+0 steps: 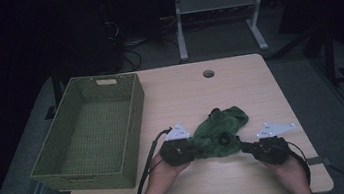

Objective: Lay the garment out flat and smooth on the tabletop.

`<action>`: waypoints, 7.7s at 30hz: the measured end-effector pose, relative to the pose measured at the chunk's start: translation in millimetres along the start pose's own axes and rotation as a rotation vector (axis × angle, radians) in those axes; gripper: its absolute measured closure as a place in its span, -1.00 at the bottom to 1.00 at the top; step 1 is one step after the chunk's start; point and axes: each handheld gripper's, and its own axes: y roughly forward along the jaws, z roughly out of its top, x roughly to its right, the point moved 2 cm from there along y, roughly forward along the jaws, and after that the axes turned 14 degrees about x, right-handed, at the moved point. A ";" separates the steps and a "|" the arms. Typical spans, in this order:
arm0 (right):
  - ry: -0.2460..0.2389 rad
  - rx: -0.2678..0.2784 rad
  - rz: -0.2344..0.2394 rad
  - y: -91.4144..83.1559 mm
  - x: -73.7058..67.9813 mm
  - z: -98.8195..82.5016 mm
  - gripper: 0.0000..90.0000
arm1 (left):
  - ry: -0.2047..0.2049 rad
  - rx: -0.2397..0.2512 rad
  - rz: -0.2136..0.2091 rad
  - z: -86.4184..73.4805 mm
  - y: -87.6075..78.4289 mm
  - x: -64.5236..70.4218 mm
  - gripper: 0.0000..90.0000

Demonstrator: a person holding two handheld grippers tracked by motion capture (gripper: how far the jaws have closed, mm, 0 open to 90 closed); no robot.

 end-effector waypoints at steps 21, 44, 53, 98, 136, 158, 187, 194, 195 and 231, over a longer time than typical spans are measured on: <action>0.007 -0.029 -0.100 -41.3 13.7 -22.2 0.76 | -0.068 -0.066 0.127 -28.8 -36.9 -25.7 0.65; 0.004 -0.115 -0.023 -3.5 17.3 -20.0 0.99 | -0.006 -0.185 0.077 -36.1 10.7 -21.9 0.99; 0.004 -0.114 -0.014 -7.8 8.3 -23.8 0.99 | -0.044 -0.192 0.033 -46.4 -4.3 -17.1 0.99; 0.062 -0.031 0.044 -5.6 -16.3 -2.0 0.43 | 0.091 -0.099 -0.021 43.2 46.9 -41.3 0.24; -0.011 -0.011 -0.050 -9.0 5.4 16.1 0.87 | 0.078 -0.078 -0.018 60.2 27.0 -45.3 0.96; -0.066 -0.148 -0.005 63.7 18.6 24.6 0.88 | -0.046 -0.213 0.163 -17.7 -2.2 -67.4 0.95; 0.081 -0.038 -0.122 69.5 56.0 48.1 0.50 | 0.081 -0.128 0.124 64.0 61.7 -72.5 0.30; 0.091 -0.088 -0.146 84.6 53.3 34.3 0.38 | 0.098 -0.187 0.110 56.8 88.1 -79.0 0.24; 0.086 -0.100 -0.151 85.4 52.3 32.4 0.35 | 0.094 -0.193 0.112 55.1 90.4 -79.4 0.23; 0.019 -0.043 -0.192 71.7 50.2 44.0 0.91 | 0.087 -0.200 0.179 51.1 61.6 -95.7 0.98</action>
